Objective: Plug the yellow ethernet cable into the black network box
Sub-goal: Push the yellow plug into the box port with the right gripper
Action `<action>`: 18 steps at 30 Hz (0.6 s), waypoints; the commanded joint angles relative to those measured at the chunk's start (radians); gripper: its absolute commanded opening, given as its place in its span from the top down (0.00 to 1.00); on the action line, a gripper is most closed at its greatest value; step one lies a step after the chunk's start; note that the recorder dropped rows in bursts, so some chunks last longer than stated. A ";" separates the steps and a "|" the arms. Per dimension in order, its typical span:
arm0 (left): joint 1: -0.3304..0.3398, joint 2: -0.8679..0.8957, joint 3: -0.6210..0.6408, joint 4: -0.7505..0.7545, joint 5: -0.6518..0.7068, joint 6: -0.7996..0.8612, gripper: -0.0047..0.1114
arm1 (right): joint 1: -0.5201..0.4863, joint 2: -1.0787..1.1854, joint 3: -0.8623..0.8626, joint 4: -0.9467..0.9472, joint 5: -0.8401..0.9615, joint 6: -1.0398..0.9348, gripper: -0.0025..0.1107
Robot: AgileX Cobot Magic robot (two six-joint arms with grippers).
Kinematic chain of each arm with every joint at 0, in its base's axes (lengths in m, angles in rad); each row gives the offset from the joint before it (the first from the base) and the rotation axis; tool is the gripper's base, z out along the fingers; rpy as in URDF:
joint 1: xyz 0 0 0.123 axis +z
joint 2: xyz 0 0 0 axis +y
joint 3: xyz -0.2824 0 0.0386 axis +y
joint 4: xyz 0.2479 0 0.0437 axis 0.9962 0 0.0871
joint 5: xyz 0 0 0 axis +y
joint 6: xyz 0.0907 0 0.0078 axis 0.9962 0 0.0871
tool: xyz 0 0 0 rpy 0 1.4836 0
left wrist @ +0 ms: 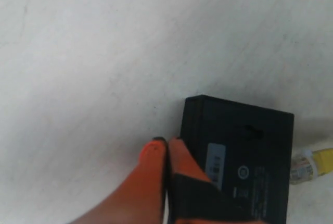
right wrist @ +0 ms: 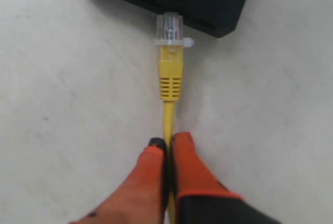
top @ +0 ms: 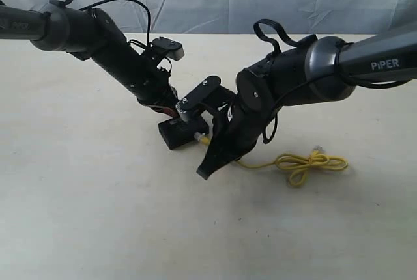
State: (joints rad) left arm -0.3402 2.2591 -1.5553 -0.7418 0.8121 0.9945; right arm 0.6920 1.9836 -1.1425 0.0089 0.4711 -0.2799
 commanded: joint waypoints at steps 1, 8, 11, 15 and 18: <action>-0.003 0.004 -0.006 -0.014 0.007 0.004 0.96 | -0.003 -0.001 0.002 -0.009 -0.027 0.002 0.98; -0.003 0.004 -0.006 -0.014 0.022 0.004 0.96 | -0.003 -0.001 0.002 -0.028 0.003 -0.017 0.98; -0.003 0.004 -0.006 -0.014 0.024 0.004 0.96 | -0.003 -0.001 0.002 -0.053 -0.015 -0.024 0.98; -0.003 0.004 -0.006 -0.014 0.024 0.004 0.96 | -0.003 -0.001 0.002 -0.083 -0.035 -0.024 0.98; -0.003 0.004 -0.006 -0.014 0.024 0.004 0.96 | -0.003 -0.001 0.002 -0.112 -0.018 -0.024 0.98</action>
State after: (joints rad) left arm -0.3402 2.2591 -1.5553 -0.7422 0.8235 0.9962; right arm 0.6920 1.9836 -1.1425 -0.0667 0.4551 -0.2961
